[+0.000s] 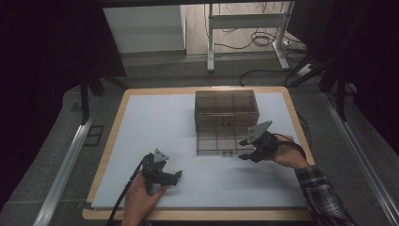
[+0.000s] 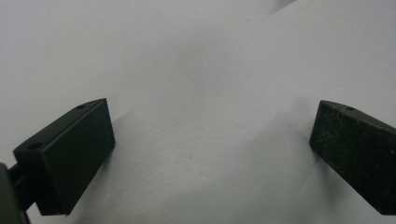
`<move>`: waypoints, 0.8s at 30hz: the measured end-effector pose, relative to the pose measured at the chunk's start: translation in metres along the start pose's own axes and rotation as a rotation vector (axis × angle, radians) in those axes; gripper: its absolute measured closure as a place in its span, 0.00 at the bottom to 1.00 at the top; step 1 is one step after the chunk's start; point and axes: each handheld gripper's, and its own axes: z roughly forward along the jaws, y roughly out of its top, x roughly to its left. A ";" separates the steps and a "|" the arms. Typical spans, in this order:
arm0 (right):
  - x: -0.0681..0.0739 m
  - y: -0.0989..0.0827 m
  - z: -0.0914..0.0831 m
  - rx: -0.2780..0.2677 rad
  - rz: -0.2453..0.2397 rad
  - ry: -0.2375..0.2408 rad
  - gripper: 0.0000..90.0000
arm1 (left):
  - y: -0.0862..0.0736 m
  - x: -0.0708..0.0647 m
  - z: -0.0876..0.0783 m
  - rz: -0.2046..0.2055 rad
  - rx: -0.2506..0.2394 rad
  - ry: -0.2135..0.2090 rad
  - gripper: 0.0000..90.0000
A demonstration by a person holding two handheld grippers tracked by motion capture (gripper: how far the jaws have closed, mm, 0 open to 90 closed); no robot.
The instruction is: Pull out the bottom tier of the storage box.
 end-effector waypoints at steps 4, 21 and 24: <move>0.005 -0.004 0.002 -0.012 0.023 -0.006 0.46 | 0.000 0.000 0.000 0.000 0.000 0.000 0.00; 0.020 -0.018 0.003 -0.035 0.116 -0.094 0.26 | 0.000 0.000 0.000 -0.001 0.000 0.001 0.00; 0.023 -0.019 0.002 -0.035 0.128 -0.115 0.23 | 0.000 0.000 0.000 0.000 0.000 0.001 0.00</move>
